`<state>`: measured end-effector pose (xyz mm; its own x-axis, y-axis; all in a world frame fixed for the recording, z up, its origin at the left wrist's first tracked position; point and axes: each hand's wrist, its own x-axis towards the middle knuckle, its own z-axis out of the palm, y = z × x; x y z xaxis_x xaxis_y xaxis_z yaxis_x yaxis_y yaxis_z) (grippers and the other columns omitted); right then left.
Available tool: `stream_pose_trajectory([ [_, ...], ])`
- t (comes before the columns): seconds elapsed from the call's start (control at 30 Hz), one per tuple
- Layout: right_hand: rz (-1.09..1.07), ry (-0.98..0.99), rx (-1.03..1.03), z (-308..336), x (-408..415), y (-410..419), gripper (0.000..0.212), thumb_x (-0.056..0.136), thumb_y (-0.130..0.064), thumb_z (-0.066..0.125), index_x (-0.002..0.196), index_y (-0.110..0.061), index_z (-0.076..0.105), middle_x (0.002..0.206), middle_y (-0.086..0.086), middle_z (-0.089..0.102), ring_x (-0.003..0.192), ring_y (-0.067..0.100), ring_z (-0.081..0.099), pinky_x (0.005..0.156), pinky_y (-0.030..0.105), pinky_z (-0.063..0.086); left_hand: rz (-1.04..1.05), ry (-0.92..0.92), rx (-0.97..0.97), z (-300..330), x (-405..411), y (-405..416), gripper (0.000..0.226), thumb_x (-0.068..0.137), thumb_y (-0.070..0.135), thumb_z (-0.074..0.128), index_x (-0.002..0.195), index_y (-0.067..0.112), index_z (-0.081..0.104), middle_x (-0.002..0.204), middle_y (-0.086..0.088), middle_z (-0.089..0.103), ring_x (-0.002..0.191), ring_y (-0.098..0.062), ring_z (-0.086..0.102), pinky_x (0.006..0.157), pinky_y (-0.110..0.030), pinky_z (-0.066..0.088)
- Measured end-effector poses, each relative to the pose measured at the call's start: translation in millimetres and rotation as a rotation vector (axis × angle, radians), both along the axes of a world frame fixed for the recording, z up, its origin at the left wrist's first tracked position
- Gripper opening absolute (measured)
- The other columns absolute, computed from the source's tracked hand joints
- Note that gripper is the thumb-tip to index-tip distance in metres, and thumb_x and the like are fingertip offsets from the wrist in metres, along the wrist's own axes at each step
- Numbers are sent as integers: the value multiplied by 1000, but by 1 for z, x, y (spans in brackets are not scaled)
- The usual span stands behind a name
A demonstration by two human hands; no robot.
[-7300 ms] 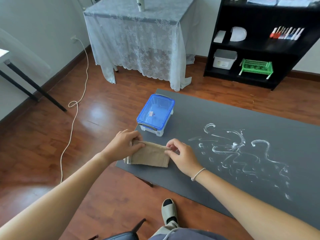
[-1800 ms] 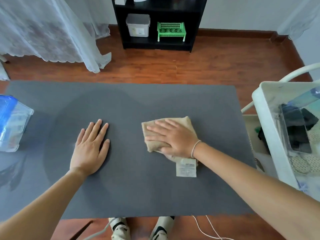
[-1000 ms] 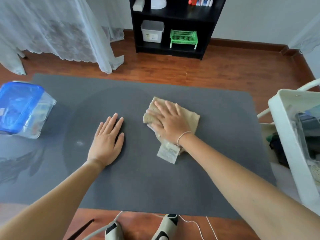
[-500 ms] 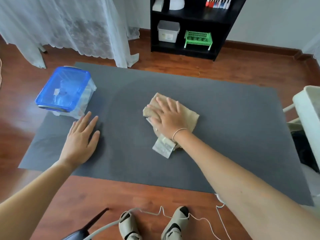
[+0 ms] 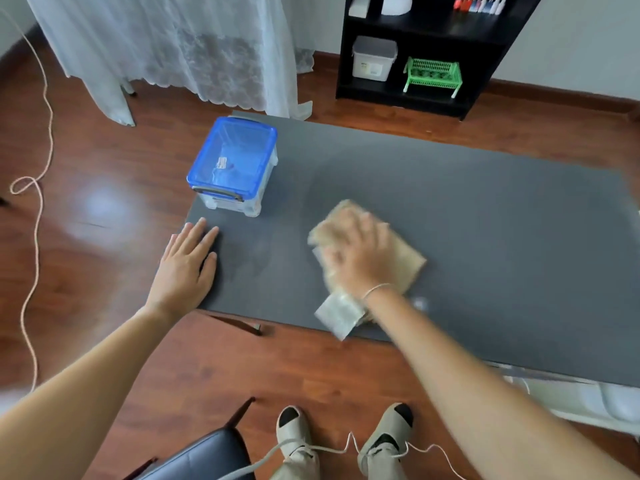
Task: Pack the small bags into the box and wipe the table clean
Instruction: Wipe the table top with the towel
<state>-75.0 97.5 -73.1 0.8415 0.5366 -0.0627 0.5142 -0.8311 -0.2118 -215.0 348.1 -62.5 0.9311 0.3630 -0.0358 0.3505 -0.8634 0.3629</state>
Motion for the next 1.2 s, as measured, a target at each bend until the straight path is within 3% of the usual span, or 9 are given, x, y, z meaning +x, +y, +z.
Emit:
stream_pose_trajectory([
  [0.17, 501, -17, -1, 8, -71, -10, 50, 84, -52, 35, 133, -39, 42, 146, -10, 41, 135, 24, 38, 112, 45, 19, -62, 25, -7, -1, -1, 12, 48, 92, 24, 33, 137, 11, 40, 150, -12, 31, 140, -37, 22, 116, -49, 16],
  [0.33, -232, 44, -112, 9, 8, -51, 55, 92, -44, 22, 143, -24, 28, 157, -6, 17, 144, 25, 13, 116, 49, 11, -82, -12, -66, -4, -3, 17, 45, 94, 21, 33, 138, 12, 40, 152, -10, 28, 141, -34, 20, 117, -45, 10],
  [0.4, -271, 55, -107, 6, 4, 1, 51, 95, -43, 27, 143, -26, 27, 158, -5, 11, 144, 27, 5, 117, 51, 4, -73, -42, -100, -7, -2, 19, 42, 96, 16, 36, 138, 12, 40, 152, -10, 29, 142, -32, 19, 117, -44, 9],
  [0.57, 423, 32, -66, 3, -89, 86, 52, 89, -51, 27, 139, -40, 29, 156, -6, 20, 144, 29, 15, 115, 53, 4, -3, -105, -251, 0, -2, 20, 41, 97, 15, 36, 138, 12, 39, 152, -9, 29, 143, -25, 17, 117, -32, 6],
  [0.67, 566, 12, -62, 8, -94, 39, 50, 87, -56, 28, 136, -46, 32, 152, -11, 29, 142, 23, 25, 115, 49, 13, -42, -104, -221, 6, 1, 19, 42, 97, 16, 35, 138, 13, 39, 152, -9, 29, 143, -26, 18, 116, -32, 6],
  [0.83, -64, 43, -155, 10, -7, -97, 58, 89, -52, 15, 144, -33, 21, 156, -15, 10, 145, 19, 14, 117, 42, 8, -225, -82, -140, 12, 25, -14, 47, 93, 23, 31, 137, 9, 41, 150, -12, 33, 141, -30, 22, 117, -37, 9],
  [0.97, -660, 145, -26, 8, 24, -69, 52, 94, -46, 20, 145, -34, 16, 159, -7, 5, 145, 24, 1, 117, 51, 1, -378, -77, -118, 10, 55, -66, 48, 91, 23, 31, 136, 8, 41, 149, -12, 33, 141, -31, 24, 117, -37, 11],
  [1.13, 38, 23, -54, 4, -36, -86, 51, 87, -53, 30, 137, -45, 30, 153, -8, 29, 140, 28, 27, 111, 43, 6, -349, -96, -153, 7, 99, -109, 44, 97, 18, 33, 140, 12, 34, 153, -9, 26, 143, -26, 17, 117, -33, 6],
  [1.2, 22, -8, -65, 4, -44, -149, 51, 85, -52, 34, 136, -46, 31, 150, -10, 34, 138, 25, 33, 110, 40, 10, -342, -78, -130, 6, 117, -123, 44, 97, 16, 34, 141, 12, 33, 154, -9, 25, 144, -26, 15, 117, -35, 6],
])
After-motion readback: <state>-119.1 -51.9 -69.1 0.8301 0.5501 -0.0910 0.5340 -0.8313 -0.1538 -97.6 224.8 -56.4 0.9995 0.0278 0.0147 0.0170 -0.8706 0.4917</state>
